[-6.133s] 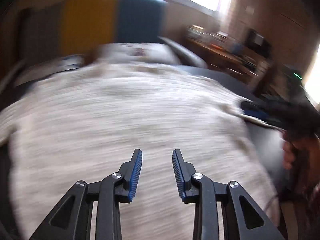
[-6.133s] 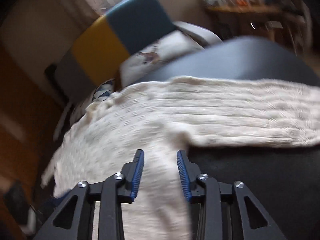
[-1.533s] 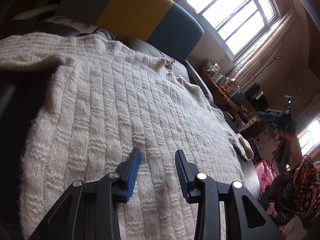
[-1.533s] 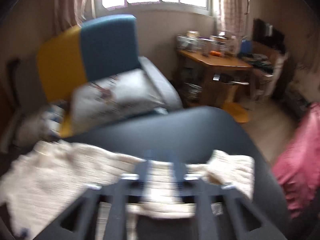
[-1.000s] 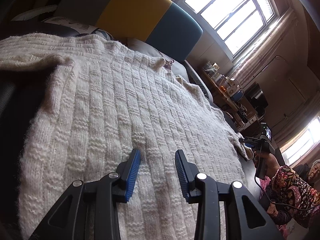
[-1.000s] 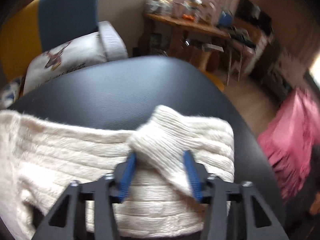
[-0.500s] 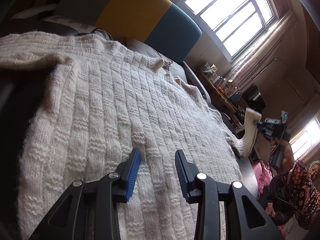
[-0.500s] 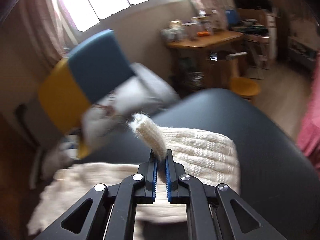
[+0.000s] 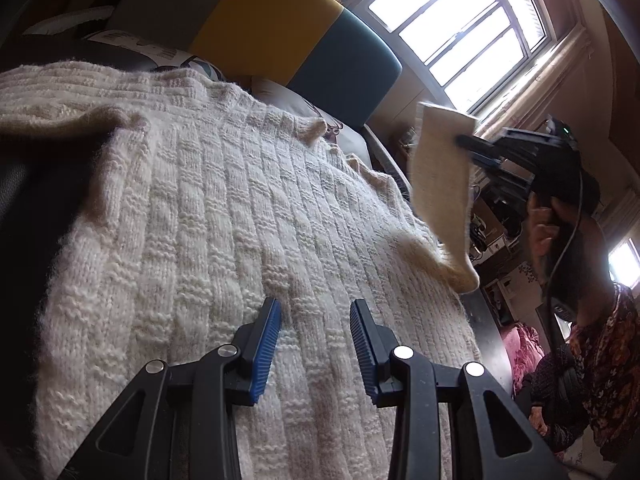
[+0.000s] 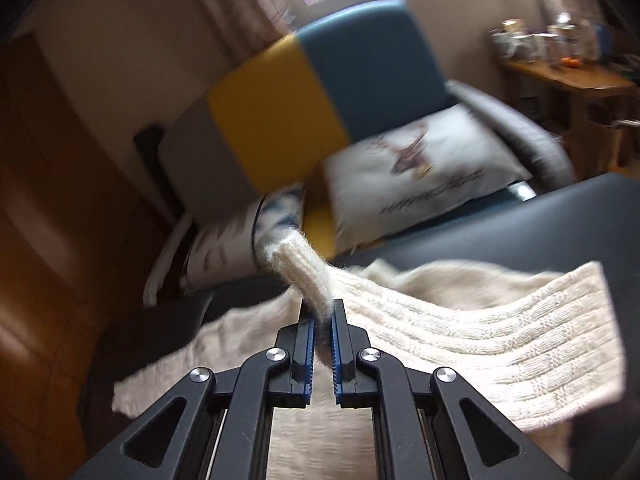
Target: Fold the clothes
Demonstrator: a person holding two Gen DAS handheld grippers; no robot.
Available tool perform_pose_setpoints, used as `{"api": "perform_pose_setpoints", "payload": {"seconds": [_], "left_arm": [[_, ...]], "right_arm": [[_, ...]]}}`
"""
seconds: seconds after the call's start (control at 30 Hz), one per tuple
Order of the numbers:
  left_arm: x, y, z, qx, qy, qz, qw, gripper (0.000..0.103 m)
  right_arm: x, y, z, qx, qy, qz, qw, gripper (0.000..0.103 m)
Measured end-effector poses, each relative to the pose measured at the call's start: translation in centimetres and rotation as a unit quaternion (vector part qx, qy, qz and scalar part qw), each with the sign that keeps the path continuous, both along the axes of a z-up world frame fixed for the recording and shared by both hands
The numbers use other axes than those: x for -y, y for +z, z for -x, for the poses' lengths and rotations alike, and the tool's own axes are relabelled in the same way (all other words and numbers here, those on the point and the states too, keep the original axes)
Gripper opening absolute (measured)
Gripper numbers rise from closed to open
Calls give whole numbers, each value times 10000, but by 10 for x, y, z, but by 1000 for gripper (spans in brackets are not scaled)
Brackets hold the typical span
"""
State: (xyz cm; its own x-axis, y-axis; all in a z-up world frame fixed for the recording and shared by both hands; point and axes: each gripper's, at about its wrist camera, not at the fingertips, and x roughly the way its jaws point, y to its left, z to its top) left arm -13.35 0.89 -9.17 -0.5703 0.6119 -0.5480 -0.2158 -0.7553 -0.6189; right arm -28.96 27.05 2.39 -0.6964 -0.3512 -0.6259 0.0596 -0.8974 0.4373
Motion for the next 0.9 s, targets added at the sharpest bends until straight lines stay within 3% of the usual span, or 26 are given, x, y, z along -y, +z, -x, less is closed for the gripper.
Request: {"api": "perform_pose_setpoints", "payload": {"seconds": [0.23,0.3,0.47,0.57,0.6,0.73,0.8,0.9], "left_arm": [[-1,1,0,10,-3,-1,10000,36],[-1,1,0,27,-2,24,10000,36],[-10,15,8,269,155,365,9989,36],[-13,33,24,262,322,39,9991,36],[-18,40,35,256,331,105,9991,36],[-55,56,76,245,90,633,9977,36],[-73,48,96,440,-15,925,9947,36],[-87,30,113,831,18,897,9925,36]], "right_arm": [[65,-84,15,924,613,-657,9917,9],[68,-98,10,1082,779,-812,9877,16],[22,-81,-48,542,505,-588,9955,20],[-12,-73,-84,257,242,-510,9981,12],[-21,-78,-93,328,173,-653,9972,8],[-61,-98,-104,566,-198,-646,9961,8],[-77,-109,-108,661,-419,-638,9949,8],[-90,-117,-114,564,-583,-537,9953,4]]}}
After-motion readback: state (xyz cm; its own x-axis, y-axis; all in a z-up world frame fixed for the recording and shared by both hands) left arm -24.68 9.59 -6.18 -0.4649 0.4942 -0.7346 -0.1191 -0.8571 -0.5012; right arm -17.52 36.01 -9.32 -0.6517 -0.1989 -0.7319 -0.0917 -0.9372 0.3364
